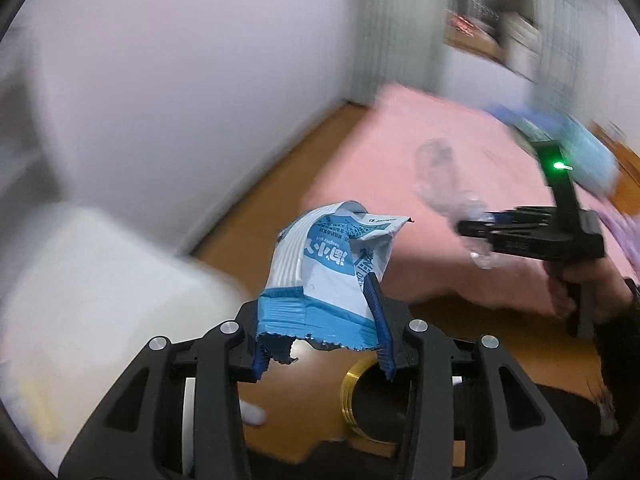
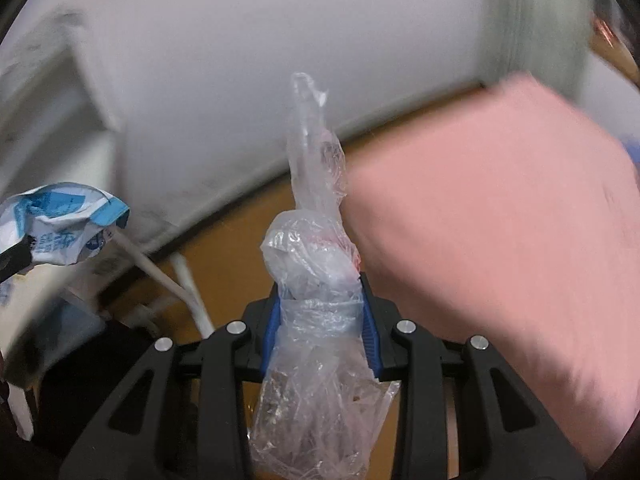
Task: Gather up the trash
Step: 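Carry both items to the black bin and open both tools to drop them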
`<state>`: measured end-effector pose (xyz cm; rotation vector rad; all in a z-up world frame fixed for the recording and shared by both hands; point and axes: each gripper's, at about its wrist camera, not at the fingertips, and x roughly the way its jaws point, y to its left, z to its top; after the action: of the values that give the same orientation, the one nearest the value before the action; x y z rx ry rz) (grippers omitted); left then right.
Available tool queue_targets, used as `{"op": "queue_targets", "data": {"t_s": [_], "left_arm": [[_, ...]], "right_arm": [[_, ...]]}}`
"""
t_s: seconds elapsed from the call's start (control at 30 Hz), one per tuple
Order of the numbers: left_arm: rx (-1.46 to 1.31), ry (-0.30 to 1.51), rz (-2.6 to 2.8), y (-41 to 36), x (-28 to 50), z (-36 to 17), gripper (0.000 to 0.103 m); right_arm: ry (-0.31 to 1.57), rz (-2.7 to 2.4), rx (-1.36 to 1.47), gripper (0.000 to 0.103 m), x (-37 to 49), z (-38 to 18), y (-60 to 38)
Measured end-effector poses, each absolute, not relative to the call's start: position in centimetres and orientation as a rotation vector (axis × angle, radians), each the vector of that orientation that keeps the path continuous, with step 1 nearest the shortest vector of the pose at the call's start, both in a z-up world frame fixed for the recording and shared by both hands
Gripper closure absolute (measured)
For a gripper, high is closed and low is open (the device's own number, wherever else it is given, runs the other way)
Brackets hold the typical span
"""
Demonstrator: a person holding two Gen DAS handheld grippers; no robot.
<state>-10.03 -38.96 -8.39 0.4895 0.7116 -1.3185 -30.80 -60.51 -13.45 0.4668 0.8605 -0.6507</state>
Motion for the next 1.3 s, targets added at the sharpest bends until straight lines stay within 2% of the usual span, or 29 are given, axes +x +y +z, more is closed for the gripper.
{"op": "queue_targets", "data": {"t_s": [0.1,0.27,0.43,0.73,0.8,0.83,0.87,0.9,0.97,1.23,1.3], "left_arm": [[0.626,0.808,-1.37,-43.7,-11.1,-14.8,0.063],[0.836,1.093,-1.417,-48.6,-11.4,-27.1,0.063],[0.991,1.3,-1.423,-49.6,-13.6,-35.0,0.063],[1.079,1.355,-1.422,-51.4,-16.0,-37.8,0.061],[1.085,1.351,-1.418,-51.0,-16.3,-38.2,0.056],[1.089,1.35,-1.412,-51.1,-16.5,-38.2,0.047],[1.097,1.338,-1.4,-51.2,-16.6,-38.2,0.043],[1.1,1.336,-1.4,-51.4,-16.8,-38.3,0.041],[1.099,1.347,-1.415,-51.4,-17.0,-38.3,0.04],[1.075,1.288,-1.415,-51.0,-16.4,-36.3,0.039],[1.033,1.244,-1.421,-51.1,-15.8,-34.1,0.032]], "right_arm": [[0.997,-0.686,0.623,0.069,-36.1,-22.2,-62.2],[1.192,-0.59,0.84,0.069,-38.7,-34.2,-60.7],[1.306,-0.464,0.962,0.069,-39.6,-40.6,-57.7],[1.361,-0.388,1.015,0.069,-38.8,-42.8,-55.8],[1.365,-0.38,1.011,0.067,-36.7,-43.5,-56.4],[1.367,-0.374,1.008,0.065,-36.7,-43.5,-56.6],[1.368,-0.372,1.005,0.057,-36.6,-43.5,-56.8],[1.369,-0.371,1.0,0.043,-36.3,-43.6,-56.8],[1.355,-0.364,0.982,0.034,-36.2,-43.2,-57.0],[1.344,-0.375,0.961,0.034,-35.7,-42.4,-57.0],[1.316,-0.414,0.938,0.033,-35.9,-40.9,-57.9]]}}
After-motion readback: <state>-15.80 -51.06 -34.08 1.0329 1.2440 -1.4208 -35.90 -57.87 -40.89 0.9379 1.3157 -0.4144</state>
